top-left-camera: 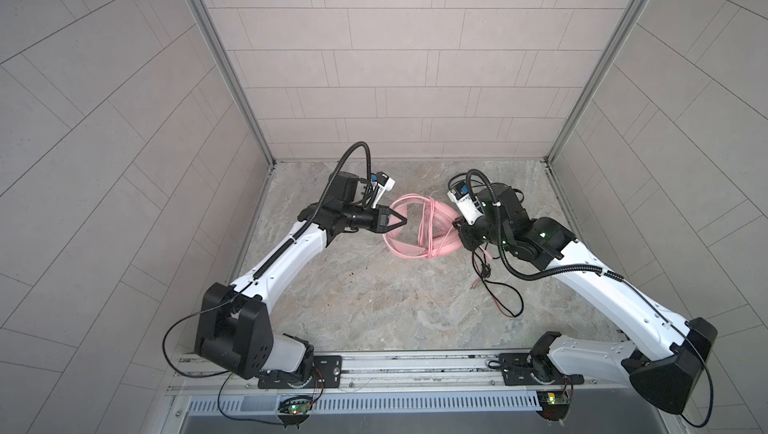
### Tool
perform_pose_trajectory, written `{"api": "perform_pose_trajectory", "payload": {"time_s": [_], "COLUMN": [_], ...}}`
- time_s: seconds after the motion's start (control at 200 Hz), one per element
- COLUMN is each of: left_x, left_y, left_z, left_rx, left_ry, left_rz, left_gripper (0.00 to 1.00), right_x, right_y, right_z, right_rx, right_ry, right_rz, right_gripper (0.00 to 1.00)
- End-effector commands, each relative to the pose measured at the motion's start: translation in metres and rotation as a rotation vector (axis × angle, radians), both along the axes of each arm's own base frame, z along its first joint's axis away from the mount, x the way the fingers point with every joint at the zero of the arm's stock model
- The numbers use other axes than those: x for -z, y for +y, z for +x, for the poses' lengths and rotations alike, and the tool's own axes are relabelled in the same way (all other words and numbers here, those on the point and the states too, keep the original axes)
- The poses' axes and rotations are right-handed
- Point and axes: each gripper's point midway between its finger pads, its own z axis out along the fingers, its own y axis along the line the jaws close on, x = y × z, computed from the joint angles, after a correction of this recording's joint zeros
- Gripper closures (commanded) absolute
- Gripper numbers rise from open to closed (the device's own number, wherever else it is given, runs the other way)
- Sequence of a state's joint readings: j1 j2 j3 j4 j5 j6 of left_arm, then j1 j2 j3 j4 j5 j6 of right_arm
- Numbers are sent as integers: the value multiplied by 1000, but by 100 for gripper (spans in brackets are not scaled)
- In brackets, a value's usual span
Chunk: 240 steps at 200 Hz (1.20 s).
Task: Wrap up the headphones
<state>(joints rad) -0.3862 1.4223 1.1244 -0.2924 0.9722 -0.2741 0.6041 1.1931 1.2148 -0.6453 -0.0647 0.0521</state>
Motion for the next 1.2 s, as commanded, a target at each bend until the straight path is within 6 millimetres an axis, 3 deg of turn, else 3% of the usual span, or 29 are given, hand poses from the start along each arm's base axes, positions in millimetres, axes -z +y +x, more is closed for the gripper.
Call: {"api": "perform_pose_trajectory", "payload": {"time_s": [0.0,0.33,0.5,0.625,0.811,1.066,1.196], "left_x": [-1,12,5,6,6,18,13], "left_y": [-12,-17,-18,-20,-20,-16,-17], "left_z": [-27,-31,-34,-35,-36,-43,-44], "left_rx": [127,143,148,151,149,141,146], "left_ry": [31,63,46,63,67,104,103], "left_rz": [-35,21,10,-2,-3,21,-1], "left_gripper": [100,100,100,100,100,100,100], "right_x": [-24,-34,-1,10,45,97,110], "right_y": [-4,32,48,55,84,69,67], "right_z": [18,15,19,28,37,49,51], "right_rx": [30,-86,-97,-58,-53,115,161], "right_ry": [-107,-87,-6,6,72,38,20], "right_rz": [30,123,133,193,285,366,435], "right_gripper": [99,98,98,98,99,100,100]}}
